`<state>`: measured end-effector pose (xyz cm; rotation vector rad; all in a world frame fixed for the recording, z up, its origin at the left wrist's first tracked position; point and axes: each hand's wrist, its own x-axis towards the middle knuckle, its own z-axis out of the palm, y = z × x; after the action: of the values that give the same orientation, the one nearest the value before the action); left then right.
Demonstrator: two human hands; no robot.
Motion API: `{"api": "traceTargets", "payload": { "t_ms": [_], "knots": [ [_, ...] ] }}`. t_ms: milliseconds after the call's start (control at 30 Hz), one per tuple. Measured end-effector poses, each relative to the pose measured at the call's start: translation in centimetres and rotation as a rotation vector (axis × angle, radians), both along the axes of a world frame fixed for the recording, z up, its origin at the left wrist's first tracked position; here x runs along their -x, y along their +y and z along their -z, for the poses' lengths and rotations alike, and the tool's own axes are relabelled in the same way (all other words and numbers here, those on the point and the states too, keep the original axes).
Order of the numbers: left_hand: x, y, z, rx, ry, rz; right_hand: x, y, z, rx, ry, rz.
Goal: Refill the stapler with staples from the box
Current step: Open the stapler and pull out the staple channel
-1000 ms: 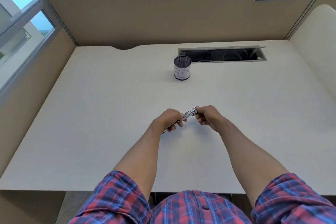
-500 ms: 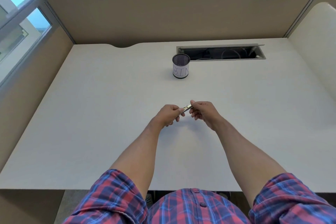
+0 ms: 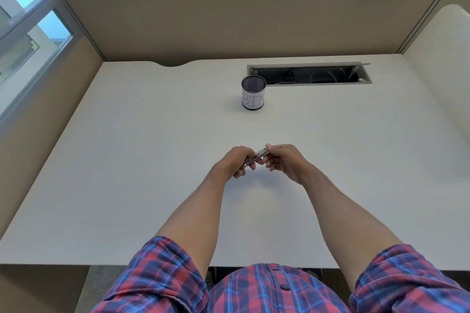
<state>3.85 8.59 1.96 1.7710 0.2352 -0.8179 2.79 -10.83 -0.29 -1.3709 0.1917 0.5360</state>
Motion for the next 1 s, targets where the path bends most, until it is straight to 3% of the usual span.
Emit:
{"api": "traceTargets", "payload": {
  "t_ms": [333, 533, 1000],
  "knots": [
    [0.0, 0.0, 0.2, 0.020, 0.077, 0.043, -0.1, -0.1, -0.1, 0.002, 0.006, -0.027],
    [0.3, -0.5, -0.5, -0.072, 0.046, 0.036, 0.0, 0.0, 0.1, 0.032, -0.014, -0.039],
    [0.6, -0.5, -0.7, -0.093, 0.000, 0.051, 0.0, 0.0, 0.1, 0.074, -0.051, -0.031]
  ]
}}
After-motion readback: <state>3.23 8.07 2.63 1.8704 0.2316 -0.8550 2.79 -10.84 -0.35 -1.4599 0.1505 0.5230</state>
